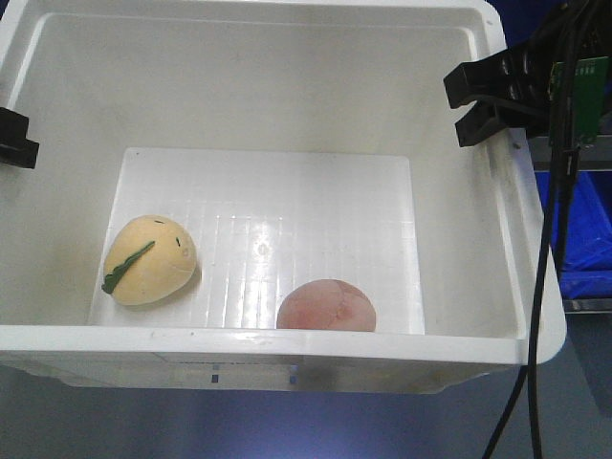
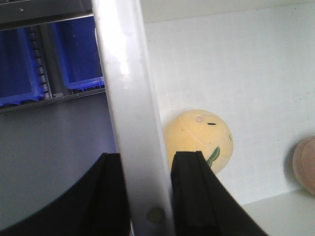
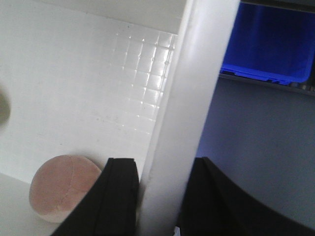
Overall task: Place moving items into box and shelve
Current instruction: 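Hold the tote level with both grippers as the base aligns with shelf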
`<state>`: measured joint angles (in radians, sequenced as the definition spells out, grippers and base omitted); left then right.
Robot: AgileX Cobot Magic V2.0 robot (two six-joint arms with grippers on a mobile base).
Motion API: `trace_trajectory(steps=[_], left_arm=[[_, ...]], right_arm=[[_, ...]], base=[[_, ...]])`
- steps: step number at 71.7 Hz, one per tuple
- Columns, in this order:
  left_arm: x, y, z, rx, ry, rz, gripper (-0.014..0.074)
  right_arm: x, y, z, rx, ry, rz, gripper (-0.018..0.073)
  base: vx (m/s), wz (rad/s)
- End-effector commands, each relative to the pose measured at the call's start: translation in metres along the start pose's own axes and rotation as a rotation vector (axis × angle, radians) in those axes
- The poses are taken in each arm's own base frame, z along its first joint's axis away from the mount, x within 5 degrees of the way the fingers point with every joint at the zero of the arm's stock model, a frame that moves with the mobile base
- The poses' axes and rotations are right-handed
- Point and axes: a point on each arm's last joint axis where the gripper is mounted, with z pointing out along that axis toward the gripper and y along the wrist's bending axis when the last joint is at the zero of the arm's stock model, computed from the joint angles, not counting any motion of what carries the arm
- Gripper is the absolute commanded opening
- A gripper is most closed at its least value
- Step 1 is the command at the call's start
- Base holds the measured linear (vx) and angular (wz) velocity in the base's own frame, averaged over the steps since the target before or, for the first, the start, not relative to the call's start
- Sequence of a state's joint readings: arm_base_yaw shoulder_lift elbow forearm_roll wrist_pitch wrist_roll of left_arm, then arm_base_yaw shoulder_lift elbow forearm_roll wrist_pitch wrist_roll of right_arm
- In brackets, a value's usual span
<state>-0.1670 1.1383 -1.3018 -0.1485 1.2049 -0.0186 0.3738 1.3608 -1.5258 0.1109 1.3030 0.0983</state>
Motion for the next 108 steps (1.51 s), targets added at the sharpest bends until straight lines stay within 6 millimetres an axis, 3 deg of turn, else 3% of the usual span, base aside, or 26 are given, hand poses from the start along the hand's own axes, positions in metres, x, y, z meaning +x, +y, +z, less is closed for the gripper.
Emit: trace_trajectory(steps=[1, 56, 108], left_arm=[[-0.0126, -0.0072, -0.0226, 0.052, -0.186, 0.004, -0.0017], [-0.0126, -0.0072, -0.0226, 0.052, -0.186, 0.004, -0.0017], [-0.0126, -0.0072, -0.0226, 0.052, -0.186, 0.004, -0.0017]], right_arm=[[-0.0027, 0.0063, -0.0266, -0.046, -0.112, -0.025, -0.0012], [-0.0026, 0.0063, -0.0266, -0.045, -0.112, -0.026, -0.0012], [-0.0027, 0.0063, -0.0266, -0.045, -0.113, -0.026, -0.0012]], base=[[0.1, 0.4], [0.17, 0.28], [0.23, 0.04]])
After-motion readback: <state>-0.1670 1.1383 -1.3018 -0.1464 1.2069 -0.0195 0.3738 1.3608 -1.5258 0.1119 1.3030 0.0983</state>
